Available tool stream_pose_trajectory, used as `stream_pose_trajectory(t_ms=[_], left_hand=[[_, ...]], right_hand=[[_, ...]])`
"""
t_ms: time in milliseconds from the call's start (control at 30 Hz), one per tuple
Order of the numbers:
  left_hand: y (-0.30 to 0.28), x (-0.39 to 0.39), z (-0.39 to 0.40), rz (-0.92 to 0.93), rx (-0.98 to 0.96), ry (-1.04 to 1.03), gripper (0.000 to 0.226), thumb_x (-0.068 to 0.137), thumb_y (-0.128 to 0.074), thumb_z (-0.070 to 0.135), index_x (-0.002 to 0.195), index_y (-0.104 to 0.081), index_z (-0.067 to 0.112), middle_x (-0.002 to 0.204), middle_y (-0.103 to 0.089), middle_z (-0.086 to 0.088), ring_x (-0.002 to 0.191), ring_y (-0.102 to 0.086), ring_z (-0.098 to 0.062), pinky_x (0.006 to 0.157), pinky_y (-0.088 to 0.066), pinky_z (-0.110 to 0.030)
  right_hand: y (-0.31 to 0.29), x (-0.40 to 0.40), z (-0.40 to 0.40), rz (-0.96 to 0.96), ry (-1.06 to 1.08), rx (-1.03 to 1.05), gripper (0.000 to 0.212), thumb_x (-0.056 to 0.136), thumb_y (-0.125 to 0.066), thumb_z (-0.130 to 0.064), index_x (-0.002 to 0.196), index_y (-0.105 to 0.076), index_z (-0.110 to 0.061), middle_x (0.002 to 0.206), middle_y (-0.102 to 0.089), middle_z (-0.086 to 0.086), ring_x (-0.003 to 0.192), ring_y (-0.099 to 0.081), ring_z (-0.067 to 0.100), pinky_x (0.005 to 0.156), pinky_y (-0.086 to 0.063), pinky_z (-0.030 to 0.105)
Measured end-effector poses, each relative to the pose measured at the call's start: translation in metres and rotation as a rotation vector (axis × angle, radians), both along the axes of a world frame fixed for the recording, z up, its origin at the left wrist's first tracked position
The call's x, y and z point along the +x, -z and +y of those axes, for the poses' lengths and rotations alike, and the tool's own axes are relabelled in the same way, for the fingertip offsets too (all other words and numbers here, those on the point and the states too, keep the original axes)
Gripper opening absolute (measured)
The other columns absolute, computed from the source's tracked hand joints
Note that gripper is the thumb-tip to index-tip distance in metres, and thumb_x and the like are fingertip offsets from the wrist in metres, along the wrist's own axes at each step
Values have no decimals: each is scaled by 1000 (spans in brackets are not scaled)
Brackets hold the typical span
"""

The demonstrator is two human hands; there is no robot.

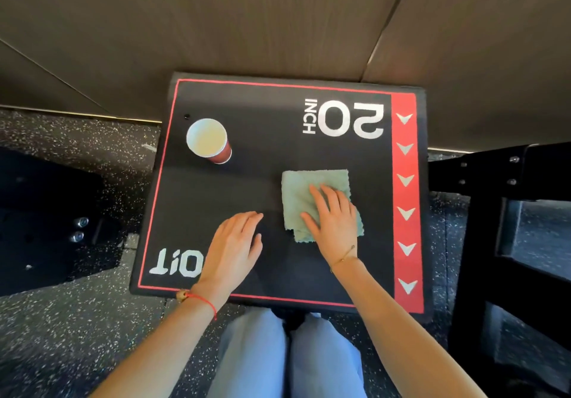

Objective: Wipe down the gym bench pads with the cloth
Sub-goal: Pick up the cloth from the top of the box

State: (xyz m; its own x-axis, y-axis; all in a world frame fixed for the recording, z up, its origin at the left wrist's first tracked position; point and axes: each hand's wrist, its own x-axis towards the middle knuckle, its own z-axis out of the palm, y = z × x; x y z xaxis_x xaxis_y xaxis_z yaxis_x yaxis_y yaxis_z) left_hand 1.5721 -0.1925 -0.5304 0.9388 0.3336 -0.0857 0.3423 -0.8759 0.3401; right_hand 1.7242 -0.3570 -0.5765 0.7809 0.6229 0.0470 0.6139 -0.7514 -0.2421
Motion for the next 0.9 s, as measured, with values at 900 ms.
stream_pose_trajectory(t_ms=[900], left_hand=[[-399,-107,-72,-33,-52,355,38,91,-42,27,116,-66,12,114,-67,-1,108,-62,-19,97,-39,-29]], right_hand=[[-417,-181,-166,176,282,232,41,92,-52,-32,128,-58,-13,111,-58,6,93,-50,27,86,-46,40]])
